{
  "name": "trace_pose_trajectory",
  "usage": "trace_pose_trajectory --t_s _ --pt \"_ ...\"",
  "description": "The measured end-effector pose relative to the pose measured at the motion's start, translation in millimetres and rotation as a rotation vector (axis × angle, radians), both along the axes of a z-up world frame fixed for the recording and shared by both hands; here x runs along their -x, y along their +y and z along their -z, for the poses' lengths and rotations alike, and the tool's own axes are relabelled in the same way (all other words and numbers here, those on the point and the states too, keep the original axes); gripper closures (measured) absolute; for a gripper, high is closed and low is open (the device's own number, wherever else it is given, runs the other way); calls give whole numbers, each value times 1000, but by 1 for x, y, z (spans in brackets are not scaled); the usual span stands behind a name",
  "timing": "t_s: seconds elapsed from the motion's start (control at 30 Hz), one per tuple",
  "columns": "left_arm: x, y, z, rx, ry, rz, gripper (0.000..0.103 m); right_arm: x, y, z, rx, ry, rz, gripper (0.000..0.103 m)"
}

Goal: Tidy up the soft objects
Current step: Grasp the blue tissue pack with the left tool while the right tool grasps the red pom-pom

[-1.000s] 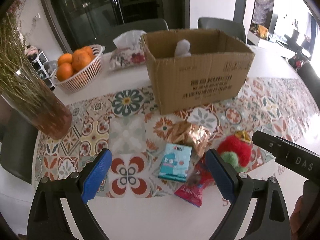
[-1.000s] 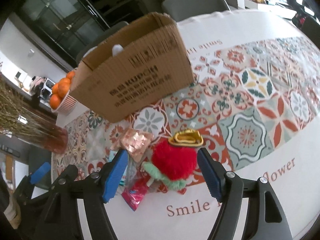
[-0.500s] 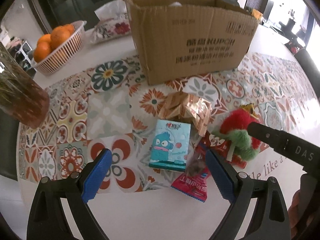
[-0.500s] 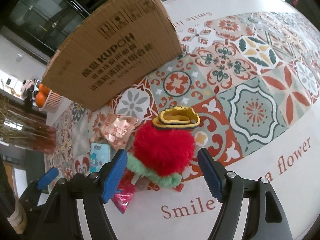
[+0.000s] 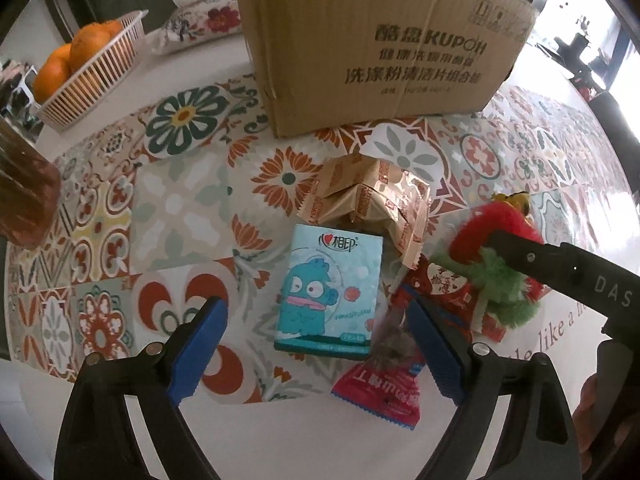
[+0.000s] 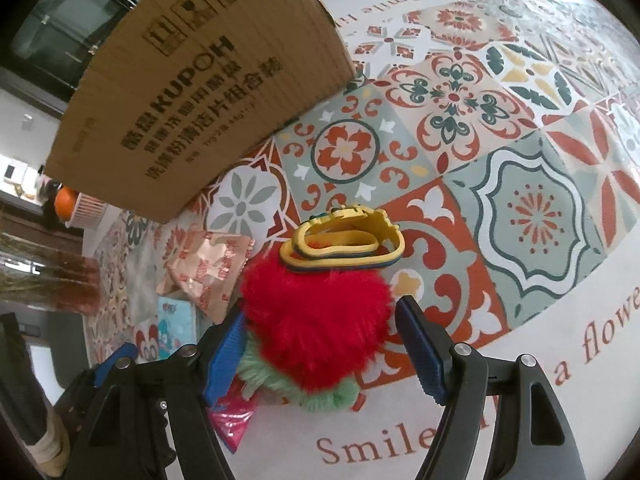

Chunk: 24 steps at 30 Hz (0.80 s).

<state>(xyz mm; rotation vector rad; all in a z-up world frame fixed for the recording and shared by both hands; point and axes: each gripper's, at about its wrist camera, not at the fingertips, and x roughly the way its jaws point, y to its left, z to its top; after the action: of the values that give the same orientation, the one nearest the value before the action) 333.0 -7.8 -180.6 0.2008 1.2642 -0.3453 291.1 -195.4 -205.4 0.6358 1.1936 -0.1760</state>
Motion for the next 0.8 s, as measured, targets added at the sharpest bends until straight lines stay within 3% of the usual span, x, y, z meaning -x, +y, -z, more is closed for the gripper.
trace_pose_trajectory --t_s 0.43,0.53,0.8 --pt "-13 0 21 30 61 -55 38 -15 6 12 35 2 -36 30" --pt "-13 -1 24 44 70 -65 46 -15 8 12 37 4 -43 37" --pt "-7 -5 25 56 65 -78 47 -13 12 14 4 -3 -76 58"
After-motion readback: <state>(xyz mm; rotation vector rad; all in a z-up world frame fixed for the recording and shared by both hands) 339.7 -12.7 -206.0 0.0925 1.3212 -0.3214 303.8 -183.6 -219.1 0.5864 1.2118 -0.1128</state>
